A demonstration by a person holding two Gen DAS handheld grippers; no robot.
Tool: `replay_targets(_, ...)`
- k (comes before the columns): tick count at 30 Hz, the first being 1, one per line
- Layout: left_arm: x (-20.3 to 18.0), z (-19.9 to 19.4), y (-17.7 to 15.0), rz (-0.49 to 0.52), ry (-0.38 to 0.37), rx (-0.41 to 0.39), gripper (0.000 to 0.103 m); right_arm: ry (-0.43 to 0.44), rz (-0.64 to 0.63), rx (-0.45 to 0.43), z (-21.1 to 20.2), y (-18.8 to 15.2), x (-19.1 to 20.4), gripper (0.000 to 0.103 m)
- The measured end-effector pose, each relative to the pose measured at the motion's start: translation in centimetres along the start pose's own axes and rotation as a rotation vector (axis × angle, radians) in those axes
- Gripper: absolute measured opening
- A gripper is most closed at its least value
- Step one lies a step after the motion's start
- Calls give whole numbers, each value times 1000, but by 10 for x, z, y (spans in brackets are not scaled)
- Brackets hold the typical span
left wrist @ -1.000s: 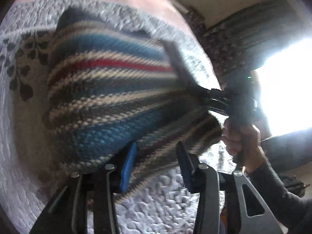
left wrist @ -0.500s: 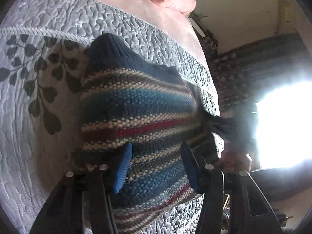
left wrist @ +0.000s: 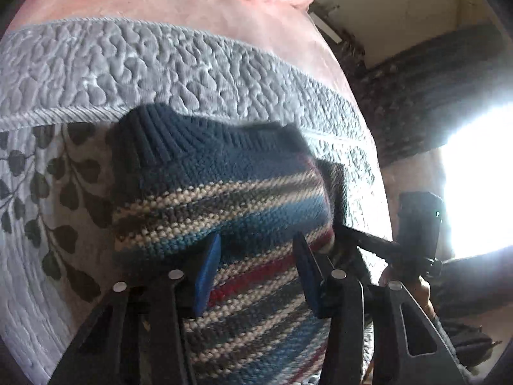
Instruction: Fold small clothes
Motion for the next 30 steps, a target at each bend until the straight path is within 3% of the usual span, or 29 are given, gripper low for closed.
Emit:
replay_targets(3,-10,-5,2,10,14,-7,47,38,56,-6,-8,2,-4,0)
replay_targets(6,-31,-28,-3,34,-74,-27,46,104,42,-30,-35,0,17,6)
replay_targets(9,-45,-41,-36,78,-133,21,46,151,9,3,-44,-17,32,6)
replay_targets(12,-29,-29,-67,130,-51,72,40,61,-20,45,-30,-36,10,0)
replay_targets(13,-23,-25,-70,116,-48,76,33,43,-24,44,-28,-39,2,0)
replay_targets(15,-20,-25,-69,83,-44,62,33,36,-23,32,-34,-37,6,0)
replay_targets(17,-33,-41,-65,79,-74,31,36,63,-48,1,-53,-33,26,8)
replay_targets(19,-50,-55,-70,96,-137,26,37,139,-69,1,-71,-41,49,7)
replay_targets(21,-55,-58,-86,141,-136,51,38,154,-111,33,-76,-57,59,7)
replay_targets(23,-42,-46,-108,174,-54,96,37,78,-144,77,-67,-74,42,0)
replay_targets(25,-31,-30,-122,153,-36,130,37,35,-135,100,-57,-87,16,0)
replay_targets(30,-32,-30,-129,121,-50,118,38,108,-4,80,-69,-85,2,0)
Point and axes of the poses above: each gripper's, at about its wrist camera, not at the fingertips, and z roughly the way its jaws point, x to its left, y to its top, the point moved 10 cm from there along z, roughly the way its jaws point, and after that the axes turned 14 degrees about -x, right-handed, at the moved point
